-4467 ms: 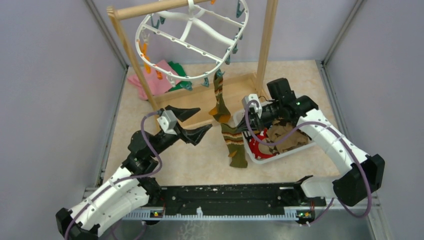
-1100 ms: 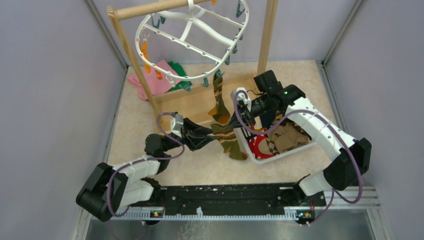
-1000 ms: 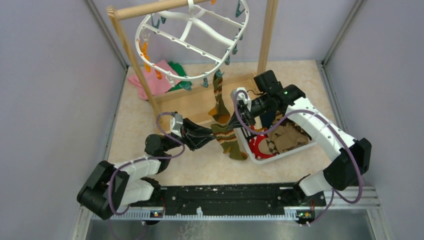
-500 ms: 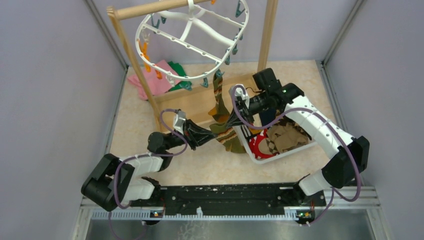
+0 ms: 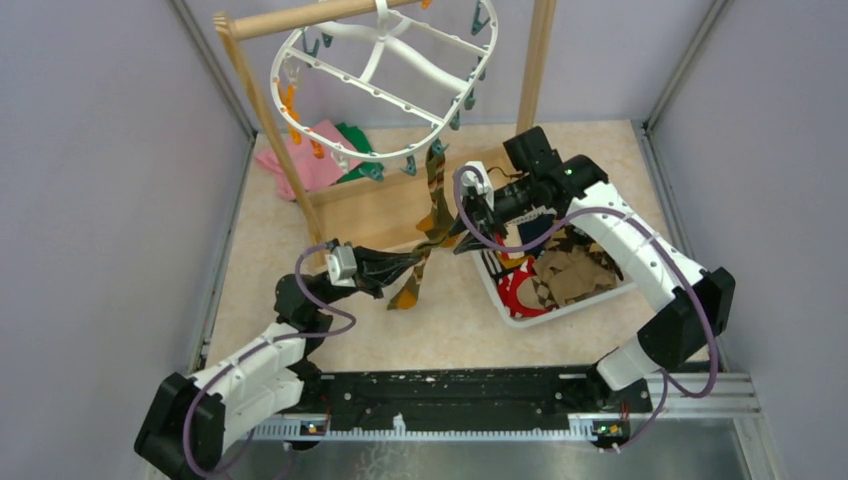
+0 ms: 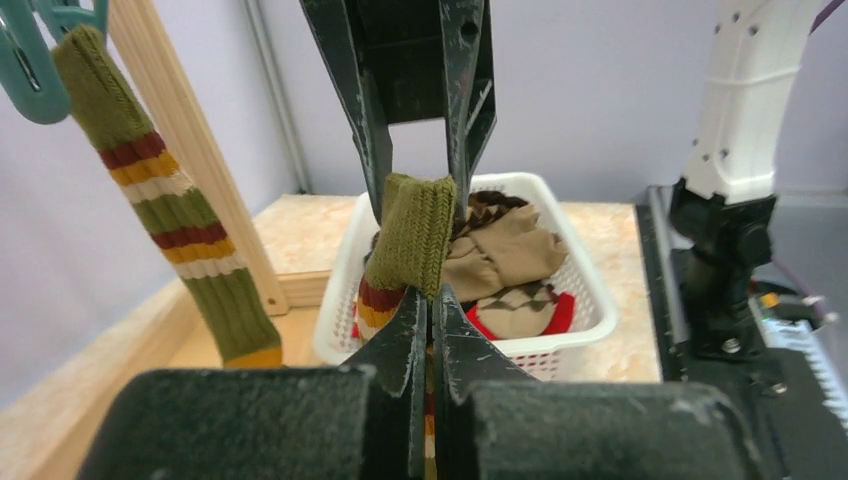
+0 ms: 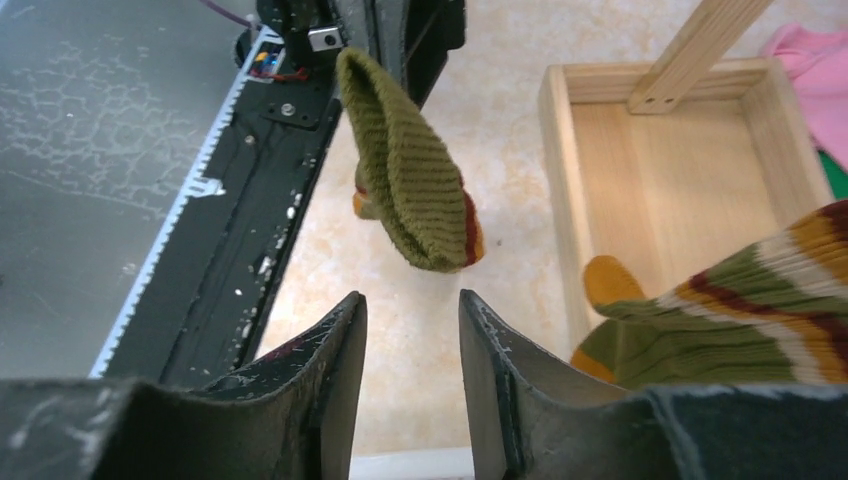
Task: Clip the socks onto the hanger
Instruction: Pick up the sock from the bin.
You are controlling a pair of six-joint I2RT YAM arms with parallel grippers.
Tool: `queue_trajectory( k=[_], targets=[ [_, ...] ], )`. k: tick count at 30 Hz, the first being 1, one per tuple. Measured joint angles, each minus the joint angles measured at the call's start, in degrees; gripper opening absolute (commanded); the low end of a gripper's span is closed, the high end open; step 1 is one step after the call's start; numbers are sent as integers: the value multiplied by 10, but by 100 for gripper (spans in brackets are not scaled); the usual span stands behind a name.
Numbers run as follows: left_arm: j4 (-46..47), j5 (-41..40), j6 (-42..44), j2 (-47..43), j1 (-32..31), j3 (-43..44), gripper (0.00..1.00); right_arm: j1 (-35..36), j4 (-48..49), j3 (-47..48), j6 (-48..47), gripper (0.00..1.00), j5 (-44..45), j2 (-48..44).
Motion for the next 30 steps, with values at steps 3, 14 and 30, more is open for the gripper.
queue_trajectory(
  k=[3,14,30],
  targets=[
    [-64,-1,63,-27,0,8,0,1,-49,56,-26,53,30,20],
    [-242,-33,225,-66,0,21,0,3,-156,263,-88,66,113,38],
    [-247,-62,236,-174,0,-16,0,145,354,-86,171,78,315,-128]
  ],
)
